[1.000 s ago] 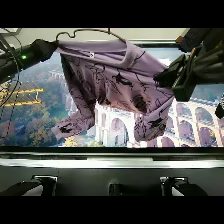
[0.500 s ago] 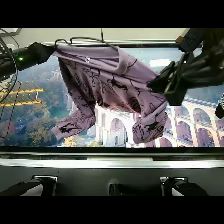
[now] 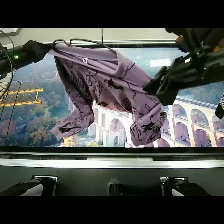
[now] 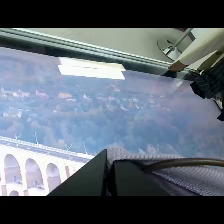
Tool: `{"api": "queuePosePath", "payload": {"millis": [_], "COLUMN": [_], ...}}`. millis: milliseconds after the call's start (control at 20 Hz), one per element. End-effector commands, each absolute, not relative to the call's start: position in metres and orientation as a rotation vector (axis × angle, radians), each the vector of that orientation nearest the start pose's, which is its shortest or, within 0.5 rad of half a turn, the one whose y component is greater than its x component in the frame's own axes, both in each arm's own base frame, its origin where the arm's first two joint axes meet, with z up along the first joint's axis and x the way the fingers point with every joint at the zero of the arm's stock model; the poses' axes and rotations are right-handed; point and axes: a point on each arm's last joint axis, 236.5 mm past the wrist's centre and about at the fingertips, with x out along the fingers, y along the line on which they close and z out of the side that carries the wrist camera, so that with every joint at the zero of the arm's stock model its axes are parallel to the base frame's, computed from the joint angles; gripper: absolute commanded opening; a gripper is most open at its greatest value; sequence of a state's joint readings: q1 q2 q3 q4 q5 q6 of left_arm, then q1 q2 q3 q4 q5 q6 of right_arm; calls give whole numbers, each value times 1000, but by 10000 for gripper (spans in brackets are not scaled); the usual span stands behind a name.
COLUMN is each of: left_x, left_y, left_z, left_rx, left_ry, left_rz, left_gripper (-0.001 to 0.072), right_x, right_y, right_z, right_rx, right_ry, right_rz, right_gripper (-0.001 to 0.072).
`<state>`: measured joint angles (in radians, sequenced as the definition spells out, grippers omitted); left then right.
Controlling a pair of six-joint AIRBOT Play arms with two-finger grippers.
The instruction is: Fold the clothes and pants, and hang the long-sleeved shirts on hangers.
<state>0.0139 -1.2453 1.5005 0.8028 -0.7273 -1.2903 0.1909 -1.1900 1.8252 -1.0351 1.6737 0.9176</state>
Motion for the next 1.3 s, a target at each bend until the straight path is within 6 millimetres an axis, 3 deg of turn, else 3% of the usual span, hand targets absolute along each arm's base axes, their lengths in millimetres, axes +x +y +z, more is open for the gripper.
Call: {"api": "queuePosePath", "payload": {"millis": [0,150,400,500,600,700,1000,1100,1250], "left_x": [492,492,501,496,485,473,443,439,448], "left_y": [-124,-132,-129,-139,-168,-189,-174,-178,-201], "left_z": [291,312,369,376,365,336,244,242,271], "left_rx": [-405,-401,-425,-421,-299,-163,152,149,78], "left_ry": [359,305,94,83,117,216,559,571,446], "left_rz": [-467,-481,-434,-458,-536,-602,-617,-632,-646], "left_gripper": [26,26,26,26,26,26,25,25,25], "right_x": [310,314,314,315,317,319,329,326,326], "right_y": [181,182,182,182,179,176,170,176,178], "right_z": [256,248,245,245,244,243,255,257,256], "right_rx": [-425,-418,-418,-419,-427,-433,-466,-447,-442], "right_ry": [812,836,850,846,849,853,782,773,778], "right_rz": [990,998,1002,999,981,970,908,939,947], "right_gripper": [35,35,35,35,35,34,34,34,34]}}
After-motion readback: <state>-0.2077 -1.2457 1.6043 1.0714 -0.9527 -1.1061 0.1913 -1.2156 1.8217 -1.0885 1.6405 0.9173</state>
